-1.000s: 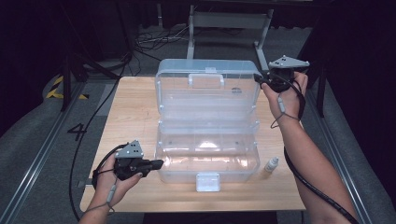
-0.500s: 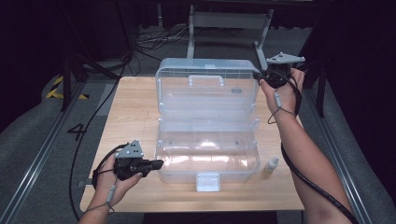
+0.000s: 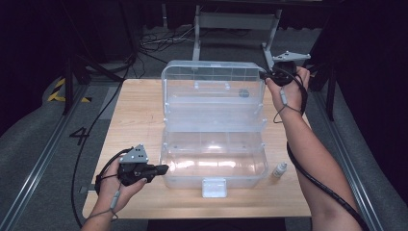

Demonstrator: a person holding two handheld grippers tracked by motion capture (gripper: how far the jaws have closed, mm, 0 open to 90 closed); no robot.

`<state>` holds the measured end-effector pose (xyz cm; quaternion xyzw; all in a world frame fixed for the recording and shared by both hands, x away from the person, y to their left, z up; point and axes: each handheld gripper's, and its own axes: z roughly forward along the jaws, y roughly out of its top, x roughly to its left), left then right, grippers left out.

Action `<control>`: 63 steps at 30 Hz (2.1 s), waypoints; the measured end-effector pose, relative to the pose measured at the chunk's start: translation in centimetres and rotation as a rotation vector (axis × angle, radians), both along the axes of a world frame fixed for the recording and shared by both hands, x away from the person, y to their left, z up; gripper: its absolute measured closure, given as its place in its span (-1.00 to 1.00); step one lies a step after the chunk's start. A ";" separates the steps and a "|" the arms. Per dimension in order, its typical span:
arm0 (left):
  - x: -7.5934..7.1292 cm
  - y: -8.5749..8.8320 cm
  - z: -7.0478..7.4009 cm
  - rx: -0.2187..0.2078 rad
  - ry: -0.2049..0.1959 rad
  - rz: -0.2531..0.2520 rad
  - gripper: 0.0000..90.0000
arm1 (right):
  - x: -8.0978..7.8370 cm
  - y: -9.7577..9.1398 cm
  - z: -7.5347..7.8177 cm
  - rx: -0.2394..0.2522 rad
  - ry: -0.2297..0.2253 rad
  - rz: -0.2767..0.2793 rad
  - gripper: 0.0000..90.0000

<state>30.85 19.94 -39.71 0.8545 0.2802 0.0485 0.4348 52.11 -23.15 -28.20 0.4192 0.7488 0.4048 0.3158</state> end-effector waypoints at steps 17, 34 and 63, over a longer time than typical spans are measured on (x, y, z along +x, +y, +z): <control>0.0 0.0 0.0 -0.005 0.002 0.000 1.00 | 1.8 0.0 -0.7 0.018 0.032 -0.007 0.83; 0.1 0.1 -0.1 -0.009 0.002 -0.007 1.00 | 3.7 0.4 -1.3 0.009 0.098 -0.030 0.87; 0.1 -0.2 -0.1 0.006 -0.004 0.002 0.99 | 7.2 0.3 -3.6 0.040 0.210 -0.026 0.88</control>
